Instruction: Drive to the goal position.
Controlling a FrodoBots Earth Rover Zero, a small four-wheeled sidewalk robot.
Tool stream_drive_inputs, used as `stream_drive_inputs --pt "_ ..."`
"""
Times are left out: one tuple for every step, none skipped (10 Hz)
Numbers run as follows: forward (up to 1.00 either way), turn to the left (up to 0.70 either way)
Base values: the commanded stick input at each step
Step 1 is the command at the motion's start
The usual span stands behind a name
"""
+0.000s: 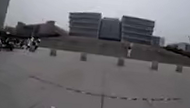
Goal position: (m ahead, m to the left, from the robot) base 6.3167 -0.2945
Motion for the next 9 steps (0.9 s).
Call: stream_drive_inputs --pt "1.0 0.02" --pt "1.0 0.02" --pt "1.0 0.02" --pt "1.0 0.02" --pt "1.0 0.02" --pt "1.0 0.02" --pt "1.0 0.02" --pt "1.0 0.02" --pt "1.0 0.02"
